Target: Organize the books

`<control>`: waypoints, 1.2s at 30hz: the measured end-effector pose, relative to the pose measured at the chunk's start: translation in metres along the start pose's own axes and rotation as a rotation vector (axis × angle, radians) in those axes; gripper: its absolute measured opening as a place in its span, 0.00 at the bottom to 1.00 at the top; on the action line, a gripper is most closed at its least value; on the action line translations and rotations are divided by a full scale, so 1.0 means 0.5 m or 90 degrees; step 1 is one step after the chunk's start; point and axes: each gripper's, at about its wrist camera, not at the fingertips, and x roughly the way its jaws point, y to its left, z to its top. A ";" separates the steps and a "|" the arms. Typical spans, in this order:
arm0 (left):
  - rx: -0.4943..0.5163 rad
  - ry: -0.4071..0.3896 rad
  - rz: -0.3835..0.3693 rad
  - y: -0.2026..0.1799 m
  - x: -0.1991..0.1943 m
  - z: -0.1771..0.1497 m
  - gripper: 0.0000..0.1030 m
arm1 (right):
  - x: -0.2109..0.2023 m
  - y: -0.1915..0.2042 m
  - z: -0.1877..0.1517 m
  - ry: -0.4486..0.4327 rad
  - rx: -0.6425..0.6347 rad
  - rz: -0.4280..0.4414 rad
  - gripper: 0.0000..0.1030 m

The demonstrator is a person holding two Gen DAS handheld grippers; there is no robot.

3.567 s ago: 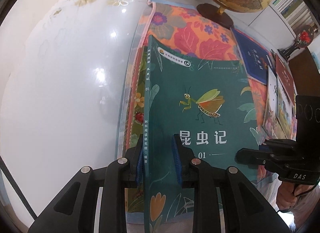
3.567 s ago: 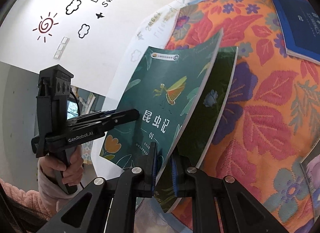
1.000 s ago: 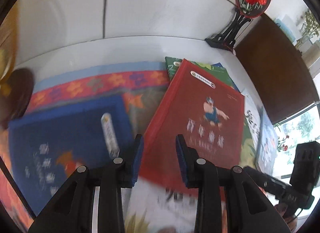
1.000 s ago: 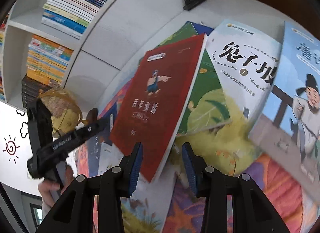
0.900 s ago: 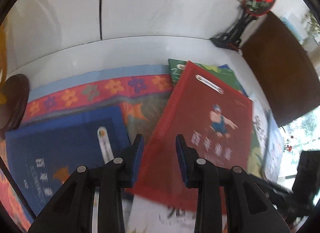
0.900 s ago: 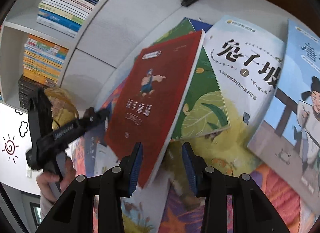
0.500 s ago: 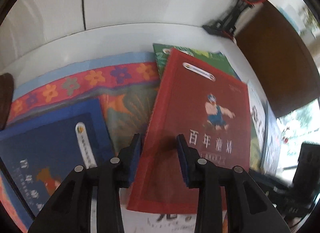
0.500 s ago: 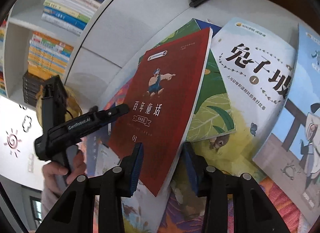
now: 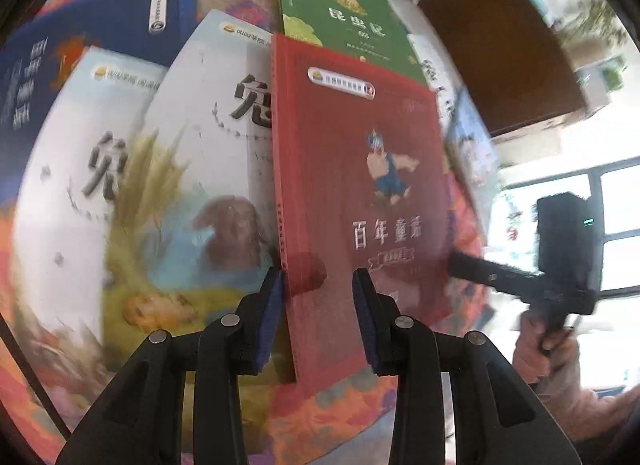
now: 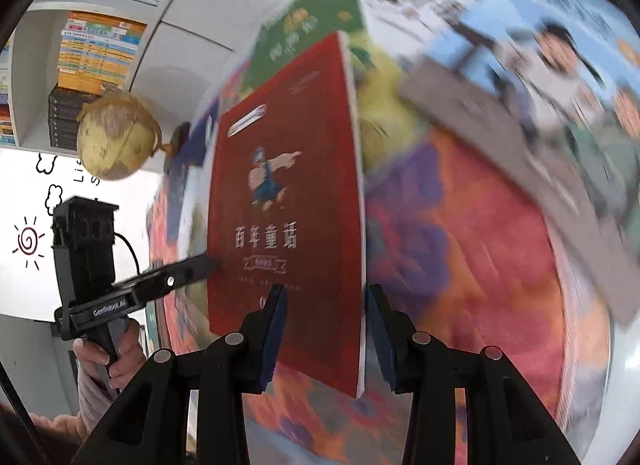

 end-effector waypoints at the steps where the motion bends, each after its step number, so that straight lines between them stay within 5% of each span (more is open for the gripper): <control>1: -0.007 0.010 -0.021 0.010 -0.001 0.005 0.30 | -0.002 -0.008 0.001 -0.003 0.007 0.018 0.39; 9: -0.049 0.028 -0.105 0.079 0.007 0.044 0.16 | 0.014 -0.045 0.063 0.016 -0.004 0.092 0.33; 12: -0.098 0.046 -0.167 0.111 0.019 0.055 0.12 | 0.020 -0.064 0.079 0.035 -0.009 0.085 0.12; 15: -0.109 0.053 -0.195 0.121 0.027 0.062 0.12 | 0.023 -0.084 0.088 0.046 0.014 0.118 0.10; 27: -0.053 0.079 -0.062 0.041 0.036 0.101 0.14 | 0.021 -0.075 0.102 0.035 -0.018 0.107 0.13; 31: -0.020 0.045 -0.004 0.012 0.029 0.093 0.13 | 0.010 -0.024 0.091 0.000 -0.097 0.035 0.13; 33: 0.039 0.021 0.064 -0.023 0.020 0.078 0.14 | 0.000 -0.003 0.087 -0.014 -0.113 0.032 0.09; 36: 0.061 -0.002 0.088 -0.041 -0.001 0.059 0.13 | -0.011 0.037 0.080 -0.027 -0.152 0.025 0.08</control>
